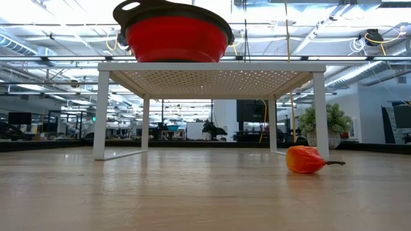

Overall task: Pick & Place Fruit
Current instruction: Put the bottom peach into the strainer bowl on the shelf

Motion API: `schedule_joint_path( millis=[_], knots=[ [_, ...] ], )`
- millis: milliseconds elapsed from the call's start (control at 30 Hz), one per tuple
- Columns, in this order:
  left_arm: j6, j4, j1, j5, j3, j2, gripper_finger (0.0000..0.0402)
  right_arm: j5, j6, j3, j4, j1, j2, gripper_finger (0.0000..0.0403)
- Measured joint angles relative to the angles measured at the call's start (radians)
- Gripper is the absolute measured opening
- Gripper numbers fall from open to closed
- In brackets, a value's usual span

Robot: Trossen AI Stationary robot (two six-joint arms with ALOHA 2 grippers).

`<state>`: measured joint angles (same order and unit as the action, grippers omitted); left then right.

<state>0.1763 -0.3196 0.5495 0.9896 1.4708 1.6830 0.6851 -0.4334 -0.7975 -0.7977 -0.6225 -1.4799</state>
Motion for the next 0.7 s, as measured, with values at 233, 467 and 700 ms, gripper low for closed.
schedule_joint_path(
  millis=[233,467,700],
  knots=[
    [-0.103,-0.083,-0.031,0.025,0.000,-0.067,0.0101,0.019,0.074,0.000,0.230,-0.045,0.084,0.0009],
    [-0.314,-0.261,-0.113,-0.085,0.000,-0.180,0.0101,-0.169,0.236,0.000,0.548,-0.057,0.257,0.0003],
    [-0.458,-0.413,-0.232,-0.201,0.000,-0.242,0.0101,-0.349,0.288,0.000,0.771,-0.056,0.406,0.0001]
  ],
)
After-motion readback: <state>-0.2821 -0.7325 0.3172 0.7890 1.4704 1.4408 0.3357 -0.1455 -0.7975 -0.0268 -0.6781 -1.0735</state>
